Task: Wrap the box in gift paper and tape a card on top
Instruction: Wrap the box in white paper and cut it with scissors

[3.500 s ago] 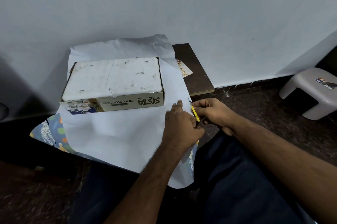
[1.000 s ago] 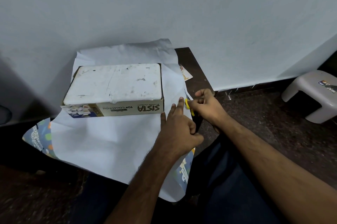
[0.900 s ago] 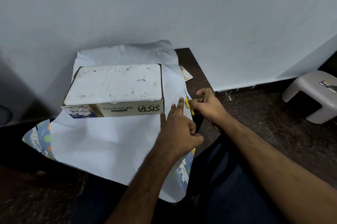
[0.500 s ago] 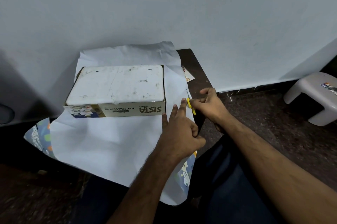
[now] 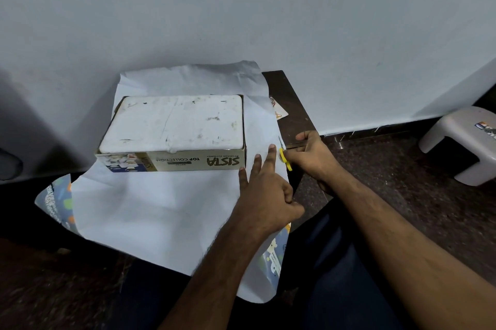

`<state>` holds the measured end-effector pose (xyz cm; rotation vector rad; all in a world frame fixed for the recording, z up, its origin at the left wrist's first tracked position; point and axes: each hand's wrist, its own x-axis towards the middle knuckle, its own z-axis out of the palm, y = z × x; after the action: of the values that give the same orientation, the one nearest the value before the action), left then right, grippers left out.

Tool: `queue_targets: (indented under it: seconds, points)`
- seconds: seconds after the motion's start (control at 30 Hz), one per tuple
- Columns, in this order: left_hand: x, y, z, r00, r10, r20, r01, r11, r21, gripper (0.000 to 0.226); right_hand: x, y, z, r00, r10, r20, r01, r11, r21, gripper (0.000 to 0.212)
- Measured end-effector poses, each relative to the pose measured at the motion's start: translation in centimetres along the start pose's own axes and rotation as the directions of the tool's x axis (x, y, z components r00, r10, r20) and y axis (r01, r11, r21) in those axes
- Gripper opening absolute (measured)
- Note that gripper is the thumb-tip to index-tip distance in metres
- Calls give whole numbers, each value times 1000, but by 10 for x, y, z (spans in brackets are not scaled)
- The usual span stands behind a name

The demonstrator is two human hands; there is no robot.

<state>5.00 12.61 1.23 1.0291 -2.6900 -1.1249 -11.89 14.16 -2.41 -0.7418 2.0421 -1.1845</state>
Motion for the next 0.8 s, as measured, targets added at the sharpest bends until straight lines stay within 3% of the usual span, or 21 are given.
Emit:
queue_targets:
  seconds: [0.53, 0.8]
  points:
    - [-1, -2, 1, 1000, -1, 4, 1, 1000, 11, 38, 7, 4, 0, 1000, -20, 3, 20, 998, -62, 49]
    - [-2, 1, -1, 999, 10, 43, -12, 998, 58, 38, 9, 3, 0, 999, 1, 41, -2, 999, 34, 54]
